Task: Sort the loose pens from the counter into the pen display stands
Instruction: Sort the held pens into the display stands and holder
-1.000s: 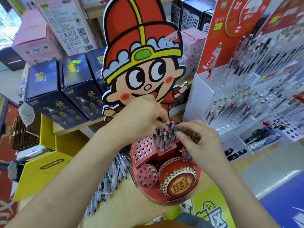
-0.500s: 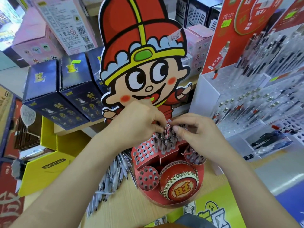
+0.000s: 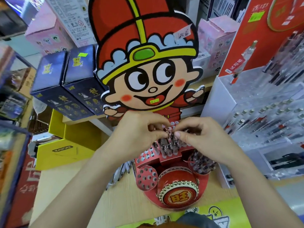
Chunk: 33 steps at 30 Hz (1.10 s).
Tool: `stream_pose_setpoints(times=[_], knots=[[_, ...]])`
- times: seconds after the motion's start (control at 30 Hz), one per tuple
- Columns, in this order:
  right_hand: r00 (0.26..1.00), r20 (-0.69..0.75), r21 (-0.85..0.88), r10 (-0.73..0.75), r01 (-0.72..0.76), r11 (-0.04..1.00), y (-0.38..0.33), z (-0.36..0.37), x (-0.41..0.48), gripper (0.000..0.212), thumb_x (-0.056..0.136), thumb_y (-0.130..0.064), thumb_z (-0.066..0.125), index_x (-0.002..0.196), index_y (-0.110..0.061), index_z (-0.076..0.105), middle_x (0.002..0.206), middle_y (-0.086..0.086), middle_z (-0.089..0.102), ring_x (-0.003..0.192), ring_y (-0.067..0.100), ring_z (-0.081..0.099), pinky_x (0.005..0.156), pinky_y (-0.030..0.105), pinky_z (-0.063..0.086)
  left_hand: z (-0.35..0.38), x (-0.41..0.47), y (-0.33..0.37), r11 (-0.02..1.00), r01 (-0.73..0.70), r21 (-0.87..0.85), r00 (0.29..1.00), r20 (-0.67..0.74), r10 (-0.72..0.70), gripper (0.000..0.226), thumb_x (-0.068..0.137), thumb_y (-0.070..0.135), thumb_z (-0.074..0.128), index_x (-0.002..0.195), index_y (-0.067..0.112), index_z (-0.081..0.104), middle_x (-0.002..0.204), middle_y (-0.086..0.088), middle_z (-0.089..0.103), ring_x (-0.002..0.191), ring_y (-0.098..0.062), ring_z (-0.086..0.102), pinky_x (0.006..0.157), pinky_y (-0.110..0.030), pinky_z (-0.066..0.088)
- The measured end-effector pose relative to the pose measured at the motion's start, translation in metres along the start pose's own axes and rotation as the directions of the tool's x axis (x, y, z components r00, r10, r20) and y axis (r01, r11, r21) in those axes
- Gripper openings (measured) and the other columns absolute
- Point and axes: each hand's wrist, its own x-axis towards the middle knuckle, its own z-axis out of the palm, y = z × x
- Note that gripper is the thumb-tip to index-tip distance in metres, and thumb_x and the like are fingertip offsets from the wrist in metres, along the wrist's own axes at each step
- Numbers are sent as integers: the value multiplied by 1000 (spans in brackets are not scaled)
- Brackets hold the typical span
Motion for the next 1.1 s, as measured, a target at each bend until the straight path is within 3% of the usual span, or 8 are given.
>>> stream_pose_setpoints(times=[0.23,0.37,0.47,0.6,0.77,0.93,1.0,1.1], knots=[[997,-18,-11,-69,69,998,-5,-3,1,13,87,-21,72,86,-34,72,81,-25,68,79,-4,63,71,14,45,10,-6,11,987,57,153,998,-39,-51,8,76,32,78,78,25,78,75,12,69,82,-9,52,73,-28,43],[967,-140,-58,-212,205,977,-21,2,-6,13,87,-24,68,92,-36,70,90,-22,66,88,2,63,78,20,48,6,-27,13,988,128,-83,969,-201,-143,11,85,26,70,92,21,77,87,16,70,87,0,60,76,-15,46],[928,-202,-119,-313,294,948,-40,10,-14,15,90,-16,66,96,-30,70,91,-21,65,89,0,62,76,7,41,-8,-58,1,906,235,-351,846,-386,-369,8,85,23,67,86,23,75,76,17,70,72,2,61,63,-15,47],[906,-203,-93,-370,358,929,-68,41,-25,14,89,-18,62,97,-25,71,93,-18,68,93,2,64,77,10,45,-21,-108,-48,809,395,-435,661,-477,-579,10,85,27,68,78,34,70,62,12,67,58,-3,55,60,-33,48],[975,-101,3,-198,199,980,-73,123,-25,15,91,-17,62,98,-26,72,91,-16,71,89,2,65,76,12,48,-8,-172,-132,710,675,-199,646,-305,-700,9,87,21,68,95,24,72,84,7,70,80,-14,62,70,-31,47],[981,-70,-36,183,-186,982,-32,220,-13,25,91,-9,64,113,-19,67,96,-11,68,89,6,64,85,16,50,20,-223,-210,653,694,302,682,14,-731,81,81,53,67,145,16,35,145,-8,40,131,-28,37,104,-35,29],[947,-64,-87,314,-319,944,-9,251,-13,34,90,-15,65,124,-17,61,111,-3,67,103,14,63,95,32,49,33,-241,-235,624,681,383,636,113,-763,110,73,67,66,151,12,11,154,-11,20,140,-30,20,109,-38,23],[916,-72,-320,395,-396,861,12,282,-17,48,92,-24,61,137,-16,48,133,5,57,123,24,53,101,34,42,50,-259,-258,606,695,387,592,170,-788,130,61,71,71,151,14,-4,156,-11,7,140,-33,13,109,-42,30]])
